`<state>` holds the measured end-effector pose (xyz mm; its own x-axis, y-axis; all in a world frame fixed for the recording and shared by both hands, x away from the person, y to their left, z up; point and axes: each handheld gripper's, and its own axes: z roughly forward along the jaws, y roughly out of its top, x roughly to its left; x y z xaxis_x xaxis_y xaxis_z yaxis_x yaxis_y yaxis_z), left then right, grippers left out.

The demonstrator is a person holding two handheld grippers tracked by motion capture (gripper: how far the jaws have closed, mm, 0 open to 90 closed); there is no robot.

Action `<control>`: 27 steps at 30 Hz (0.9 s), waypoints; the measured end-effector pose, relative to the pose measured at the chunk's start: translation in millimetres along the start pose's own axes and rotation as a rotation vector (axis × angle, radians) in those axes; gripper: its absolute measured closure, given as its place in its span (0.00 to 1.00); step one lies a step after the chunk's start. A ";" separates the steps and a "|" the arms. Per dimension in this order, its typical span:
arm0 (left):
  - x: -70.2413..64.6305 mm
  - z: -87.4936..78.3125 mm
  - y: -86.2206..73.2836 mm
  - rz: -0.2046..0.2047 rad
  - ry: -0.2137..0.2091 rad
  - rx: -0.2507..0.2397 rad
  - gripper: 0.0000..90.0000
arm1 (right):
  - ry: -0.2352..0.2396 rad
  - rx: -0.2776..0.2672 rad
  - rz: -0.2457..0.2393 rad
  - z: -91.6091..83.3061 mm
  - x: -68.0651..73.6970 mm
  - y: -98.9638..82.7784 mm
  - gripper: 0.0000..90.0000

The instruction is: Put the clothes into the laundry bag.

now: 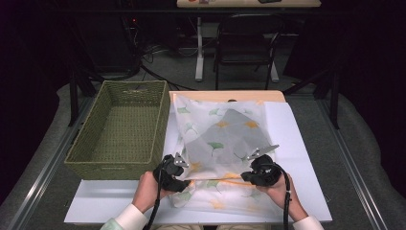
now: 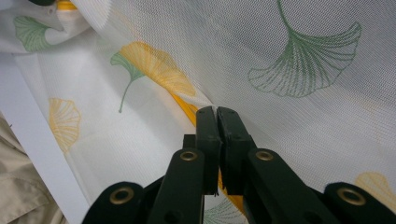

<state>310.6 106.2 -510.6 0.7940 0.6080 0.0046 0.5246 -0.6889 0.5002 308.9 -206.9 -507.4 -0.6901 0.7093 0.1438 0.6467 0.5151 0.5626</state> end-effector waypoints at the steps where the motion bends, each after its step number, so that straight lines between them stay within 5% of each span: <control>1: 1.7 -0.9 -0.5 -0.006 -0.006 0.002 0.45 | 0.000 0.004 0.009 0.8 0.2 -0.5 0.98; 10: 10.4 1.4 -5.4 -0.066 -0.042 0.001 0.26 | -0.013 0.029 -0.002 7.9 -4.4 -4.9 0.97; 27: 17.9 9.4 -1.0 -0.110 -0.010 -0.002 0.17 | -0.071 0.090 -0.024 16.4 -9.9 -11.6 0.96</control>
<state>327.1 114.0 -519.1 0.7347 0.6759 -0.0585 0.6079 -0.6177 0.4990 313.6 -212.0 -528.7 -0.6827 0.7272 0.0713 0.6592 0.5710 0.4893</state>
